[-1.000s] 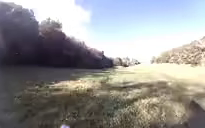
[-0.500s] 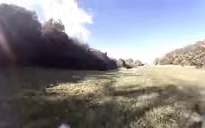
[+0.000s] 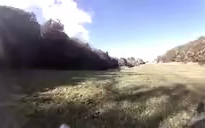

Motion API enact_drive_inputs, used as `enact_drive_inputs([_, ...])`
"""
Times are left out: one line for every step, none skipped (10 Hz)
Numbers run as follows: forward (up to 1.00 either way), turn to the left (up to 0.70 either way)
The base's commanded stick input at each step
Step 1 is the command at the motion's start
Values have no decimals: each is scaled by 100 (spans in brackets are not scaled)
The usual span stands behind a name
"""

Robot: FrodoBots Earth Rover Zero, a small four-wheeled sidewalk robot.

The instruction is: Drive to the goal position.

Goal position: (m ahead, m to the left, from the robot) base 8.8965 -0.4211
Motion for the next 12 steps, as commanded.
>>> enact_drive_inputs([70, 0])
enact_drive_inputs([70, -3])
enact_drive_inputs([70, -18])
enact_drive_inputs([70, -33])
enact_drive_inputs([70, -35])
enact_drive_inputs([70, -35])
enact_drive_inputs([70, -35])
enact_drive_inputs([70, -35])
enact_drive_inputs([70, -35])
enact_drive_inputs([70, -35])
enact_drive_inputs([70, -35])
enact_drive_inputs([70, -35])
